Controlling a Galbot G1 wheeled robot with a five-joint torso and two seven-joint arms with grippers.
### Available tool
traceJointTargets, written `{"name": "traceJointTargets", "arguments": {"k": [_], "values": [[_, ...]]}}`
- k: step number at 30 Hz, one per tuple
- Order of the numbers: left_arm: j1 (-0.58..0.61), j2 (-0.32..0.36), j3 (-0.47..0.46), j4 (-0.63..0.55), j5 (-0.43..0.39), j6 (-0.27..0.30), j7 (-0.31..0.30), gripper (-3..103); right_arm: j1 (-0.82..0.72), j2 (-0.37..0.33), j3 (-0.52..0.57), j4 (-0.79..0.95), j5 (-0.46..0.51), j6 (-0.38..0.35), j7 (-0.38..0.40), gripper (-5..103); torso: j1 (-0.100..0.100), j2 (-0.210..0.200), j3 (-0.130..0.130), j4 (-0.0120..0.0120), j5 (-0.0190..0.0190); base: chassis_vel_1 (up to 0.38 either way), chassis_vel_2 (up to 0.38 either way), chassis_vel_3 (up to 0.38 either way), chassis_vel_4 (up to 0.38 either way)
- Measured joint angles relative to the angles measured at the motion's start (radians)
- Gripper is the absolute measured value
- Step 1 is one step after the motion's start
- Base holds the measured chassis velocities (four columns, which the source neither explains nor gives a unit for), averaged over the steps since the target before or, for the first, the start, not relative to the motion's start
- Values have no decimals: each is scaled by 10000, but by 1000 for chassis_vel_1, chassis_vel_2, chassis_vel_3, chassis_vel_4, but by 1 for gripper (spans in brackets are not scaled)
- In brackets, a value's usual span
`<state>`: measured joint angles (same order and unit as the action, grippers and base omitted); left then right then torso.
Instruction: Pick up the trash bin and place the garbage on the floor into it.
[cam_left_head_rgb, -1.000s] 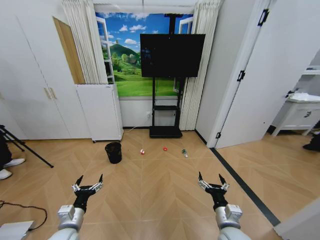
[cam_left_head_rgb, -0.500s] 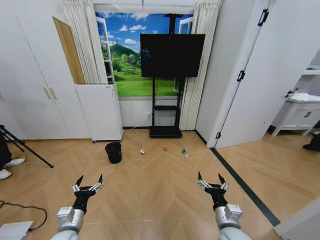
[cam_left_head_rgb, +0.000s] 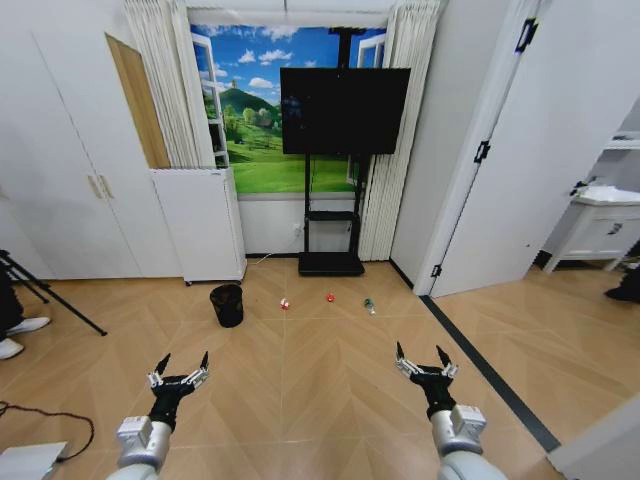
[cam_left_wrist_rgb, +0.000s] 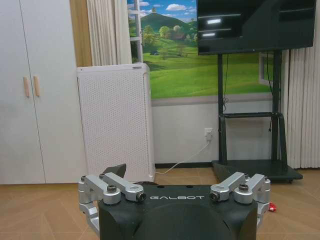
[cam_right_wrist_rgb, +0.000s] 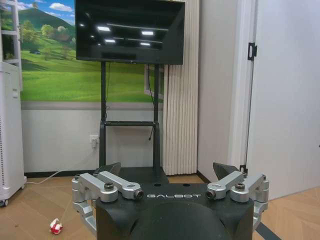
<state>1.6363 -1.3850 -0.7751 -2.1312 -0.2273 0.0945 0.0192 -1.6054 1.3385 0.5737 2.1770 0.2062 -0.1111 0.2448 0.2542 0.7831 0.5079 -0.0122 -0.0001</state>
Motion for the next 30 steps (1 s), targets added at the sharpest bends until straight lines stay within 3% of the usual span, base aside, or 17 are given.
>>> {"name": "traceJointTargets", "arguments": {"k": [4, 13, 30], "values": [[154, -195, -52, -61, 92, -129, -25, 98, 78, 57, -195, -155, 39, -338, 400, 100, -2, 2, -1, 0, 1, -36, 28, 23, -31], [181, -346, 26, -32, 231, -146, -51, 98, -12, 55, -209, -50, 42, -361, 265, 100, 0, 1, 0, 0, -1, -152, 144, 162, -150], [287, -418, 7, 18, 243, -139, -64, 98, -42, 115, -318, -55, 73, -351, 227, 100, 4, -1, 2, -1, 3, -295, 301, 302, -308]]}}
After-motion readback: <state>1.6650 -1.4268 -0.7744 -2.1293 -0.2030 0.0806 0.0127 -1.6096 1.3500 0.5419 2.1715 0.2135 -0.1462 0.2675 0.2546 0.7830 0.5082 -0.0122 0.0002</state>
